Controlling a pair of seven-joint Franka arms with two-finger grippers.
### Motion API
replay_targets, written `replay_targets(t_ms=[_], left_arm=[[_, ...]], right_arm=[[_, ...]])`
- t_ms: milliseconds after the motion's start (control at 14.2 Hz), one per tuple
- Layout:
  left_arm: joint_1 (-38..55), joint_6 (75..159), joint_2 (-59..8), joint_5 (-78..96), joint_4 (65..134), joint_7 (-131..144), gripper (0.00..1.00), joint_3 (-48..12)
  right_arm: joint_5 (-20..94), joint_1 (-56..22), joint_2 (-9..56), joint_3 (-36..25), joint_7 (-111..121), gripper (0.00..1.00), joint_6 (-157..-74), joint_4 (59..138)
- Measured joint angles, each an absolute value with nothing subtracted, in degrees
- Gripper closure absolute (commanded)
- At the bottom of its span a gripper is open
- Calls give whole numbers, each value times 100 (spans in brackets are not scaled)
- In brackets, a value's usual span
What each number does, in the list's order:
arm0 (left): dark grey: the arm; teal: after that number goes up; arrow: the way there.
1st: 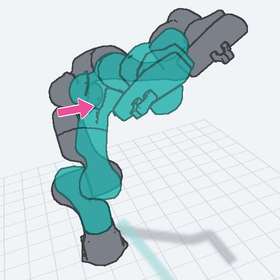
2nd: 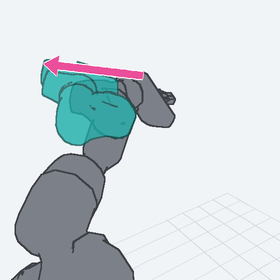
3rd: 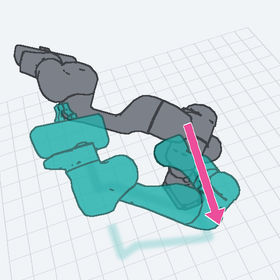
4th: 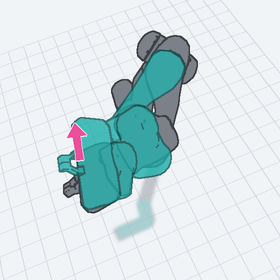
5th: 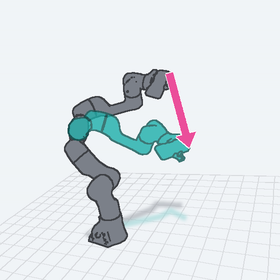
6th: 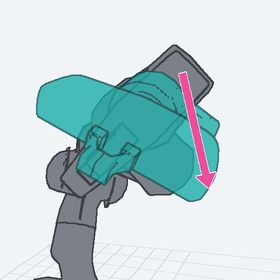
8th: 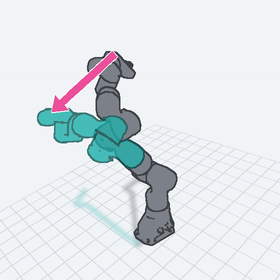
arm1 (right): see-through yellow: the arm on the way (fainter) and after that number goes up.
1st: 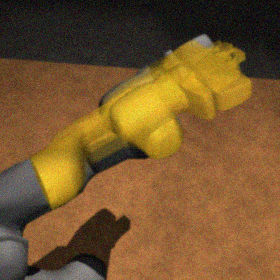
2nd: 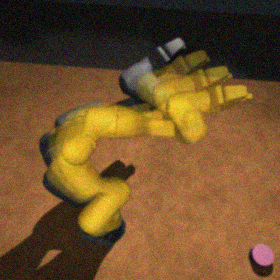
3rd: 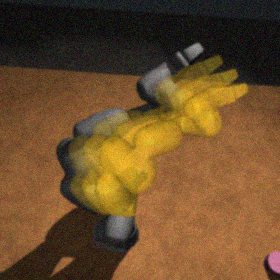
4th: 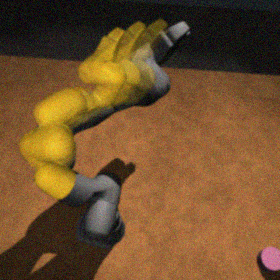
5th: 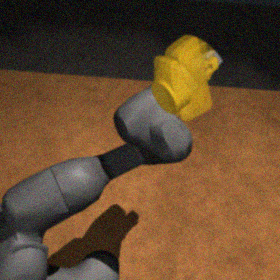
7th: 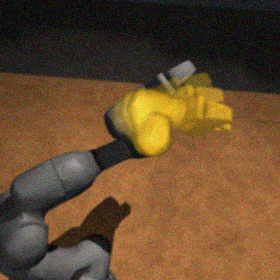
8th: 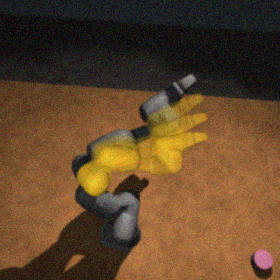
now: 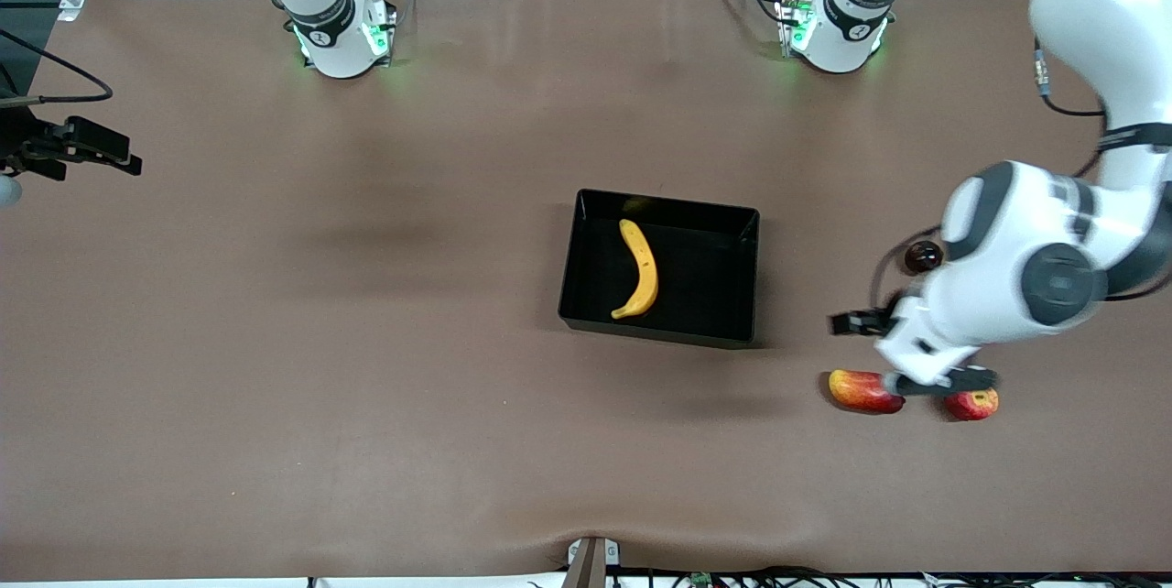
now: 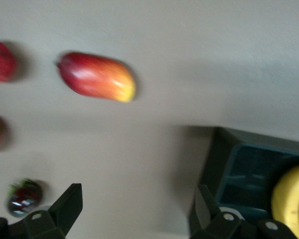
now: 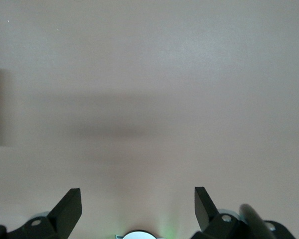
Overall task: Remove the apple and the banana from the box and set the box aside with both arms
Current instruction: 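Reach the left gripper back into the tray and grasp the banana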
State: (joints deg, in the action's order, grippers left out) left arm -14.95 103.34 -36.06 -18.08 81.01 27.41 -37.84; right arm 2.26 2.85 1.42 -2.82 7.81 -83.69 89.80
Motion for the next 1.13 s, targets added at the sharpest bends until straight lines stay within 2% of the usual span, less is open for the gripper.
replay_targets(t_ms=[282,493,845,1127], left_arm=[[-450,10828,-3681,-1932,8324,4053,0,-3823],[269,11404,-3994,-2418,8393,4700,0,-3789],[771,12189,-4748,-3027,8425,5056,0,-3737],[1036,12417,-5062,-3086,8431,5244,0,-3611]], right_arm=[[226,285,142,-281,781,0,-8365,8980],[227,284,143,-281,781,0,-8361,8980],[227,284,143,-281,781,0,-8312,8980],[227,284,143,-281,781,0,-8301,8980]])
